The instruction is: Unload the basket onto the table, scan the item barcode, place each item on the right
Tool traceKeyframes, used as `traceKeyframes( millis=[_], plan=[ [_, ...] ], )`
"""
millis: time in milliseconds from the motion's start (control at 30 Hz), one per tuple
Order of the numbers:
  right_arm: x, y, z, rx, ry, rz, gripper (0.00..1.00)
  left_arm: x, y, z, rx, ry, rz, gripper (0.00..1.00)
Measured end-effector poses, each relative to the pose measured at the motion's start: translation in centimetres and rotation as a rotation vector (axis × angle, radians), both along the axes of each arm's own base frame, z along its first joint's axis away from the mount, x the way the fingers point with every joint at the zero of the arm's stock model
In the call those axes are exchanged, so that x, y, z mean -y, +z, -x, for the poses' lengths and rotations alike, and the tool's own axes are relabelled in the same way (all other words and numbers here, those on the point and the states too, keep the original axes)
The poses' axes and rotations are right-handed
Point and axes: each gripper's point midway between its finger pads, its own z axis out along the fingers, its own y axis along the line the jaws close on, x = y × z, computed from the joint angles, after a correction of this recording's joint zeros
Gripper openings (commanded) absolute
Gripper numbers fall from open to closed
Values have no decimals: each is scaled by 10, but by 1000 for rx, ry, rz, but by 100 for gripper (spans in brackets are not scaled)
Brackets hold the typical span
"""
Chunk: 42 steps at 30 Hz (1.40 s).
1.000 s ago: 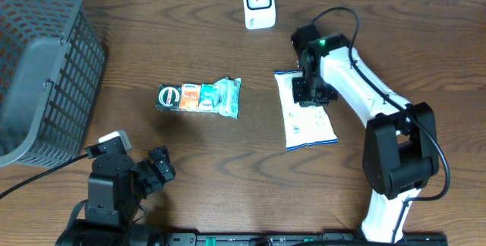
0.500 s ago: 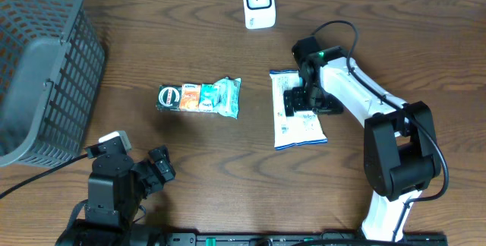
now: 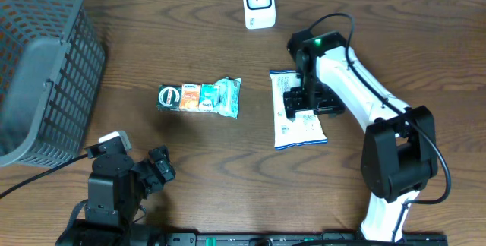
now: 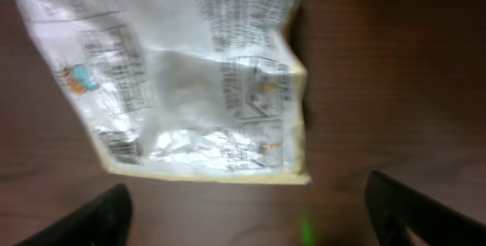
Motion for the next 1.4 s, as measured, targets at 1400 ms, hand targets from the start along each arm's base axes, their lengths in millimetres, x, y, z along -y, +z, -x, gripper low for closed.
traceKeyframes(
  millis=[1400],
  plan=[
    [-62, 16, -71, 328, 49, -155, 81, 0, 0, 0, 0, 0, 0, 98]
  ],
)
